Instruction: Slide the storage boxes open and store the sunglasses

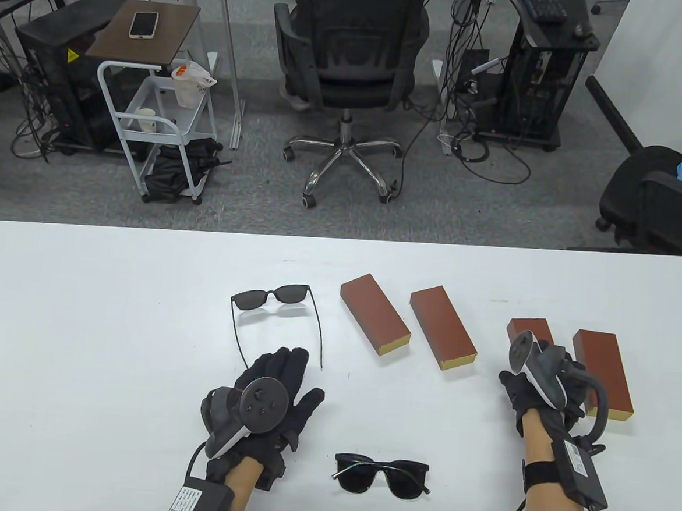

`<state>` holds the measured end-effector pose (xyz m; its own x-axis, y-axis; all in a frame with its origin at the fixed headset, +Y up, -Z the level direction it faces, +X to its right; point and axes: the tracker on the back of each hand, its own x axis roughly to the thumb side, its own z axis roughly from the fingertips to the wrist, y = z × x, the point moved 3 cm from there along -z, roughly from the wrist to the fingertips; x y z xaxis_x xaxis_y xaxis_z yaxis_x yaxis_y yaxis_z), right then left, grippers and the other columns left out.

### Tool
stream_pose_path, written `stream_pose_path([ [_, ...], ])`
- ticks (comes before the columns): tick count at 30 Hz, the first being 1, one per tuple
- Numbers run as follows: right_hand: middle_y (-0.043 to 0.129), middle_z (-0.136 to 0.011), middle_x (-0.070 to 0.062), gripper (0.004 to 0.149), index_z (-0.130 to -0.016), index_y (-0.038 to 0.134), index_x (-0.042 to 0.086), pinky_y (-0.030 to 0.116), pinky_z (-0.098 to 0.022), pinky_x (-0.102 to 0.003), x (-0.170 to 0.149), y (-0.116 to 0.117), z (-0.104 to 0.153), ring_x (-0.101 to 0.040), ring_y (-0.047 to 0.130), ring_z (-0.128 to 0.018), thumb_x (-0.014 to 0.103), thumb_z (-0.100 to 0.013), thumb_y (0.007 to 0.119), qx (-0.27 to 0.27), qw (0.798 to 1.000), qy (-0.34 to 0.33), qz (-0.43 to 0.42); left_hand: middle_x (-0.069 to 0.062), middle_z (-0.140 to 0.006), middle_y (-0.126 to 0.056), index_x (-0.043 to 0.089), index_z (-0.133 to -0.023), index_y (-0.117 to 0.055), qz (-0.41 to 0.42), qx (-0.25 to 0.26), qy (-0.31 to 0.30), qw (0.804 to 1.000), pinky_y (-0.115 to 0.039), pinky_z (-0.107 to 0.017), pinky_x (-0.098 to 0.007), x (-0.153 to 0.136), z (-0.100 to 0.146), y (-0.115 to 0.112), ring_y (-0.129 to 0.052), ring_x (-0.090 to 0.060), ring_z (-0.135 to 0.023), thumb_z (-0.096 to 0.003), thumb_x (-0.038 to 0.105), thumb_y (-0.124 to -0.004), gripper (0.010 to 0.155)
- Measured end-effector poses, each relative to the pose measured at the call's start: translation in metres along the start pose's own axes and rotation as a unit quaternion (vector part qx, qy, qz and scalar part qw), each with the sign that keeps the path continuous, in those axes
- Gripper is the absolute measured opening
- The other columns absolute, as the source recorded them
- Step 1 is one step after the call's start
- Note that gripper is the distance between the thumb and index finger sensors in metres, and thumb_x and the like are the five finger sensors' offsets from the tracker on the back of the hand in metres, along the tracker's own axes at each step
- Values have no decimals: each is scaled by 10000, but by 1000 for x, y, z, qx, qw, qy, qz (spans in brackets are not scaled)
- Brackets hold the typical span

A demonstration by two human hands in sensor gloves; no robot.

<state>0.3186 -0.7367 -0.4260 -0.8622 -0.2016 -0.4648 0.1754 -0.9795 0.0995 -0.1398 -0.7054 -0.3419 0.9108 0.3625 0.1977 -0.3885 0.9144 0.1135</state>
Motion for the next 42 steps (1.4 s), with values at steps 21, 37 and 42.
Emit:
stream_pose_path([
  [21, 643, -946, -242, 788, -933, 560, 262, 746, -550, -538, -5, 16, -19, -442, 812, -737, 578, -272, 850, 46, 995, 21, -81, -62, -1081, -724, 296, -1050, -653, -10, 4, 14, 1000, -680, -631, -589, -6, 0, -2, -756, -372, -956, -416, 634, -728, 722],
  [37, 595, -966, -203, 786, -935, 543, 271, 676, -591, -559, -25, -16, 0, -436, 731, -774, 518, -274, 889, 13, 979, -46, -199, -36, -1093, -705, 323, -1030, -677, 1, 5, -26, 1000, -640, -660, -603, 6, 0, 0, -723, -358, -983, -387, 681, -750, 740],
  [42, 581, -994, -155, 768, -926, 573, 301, 616, -646, -545, -26, -44, 21, -402, 667, -824, 506, -267, 909, 2, 950, -184, -252, -29, -1107, -677, 350, -1061, -608, 3, 9, -68, 998, -651, -654, -584, 19, 1, 3, -725, -349, -973, -348, 746, -757, 830],
])
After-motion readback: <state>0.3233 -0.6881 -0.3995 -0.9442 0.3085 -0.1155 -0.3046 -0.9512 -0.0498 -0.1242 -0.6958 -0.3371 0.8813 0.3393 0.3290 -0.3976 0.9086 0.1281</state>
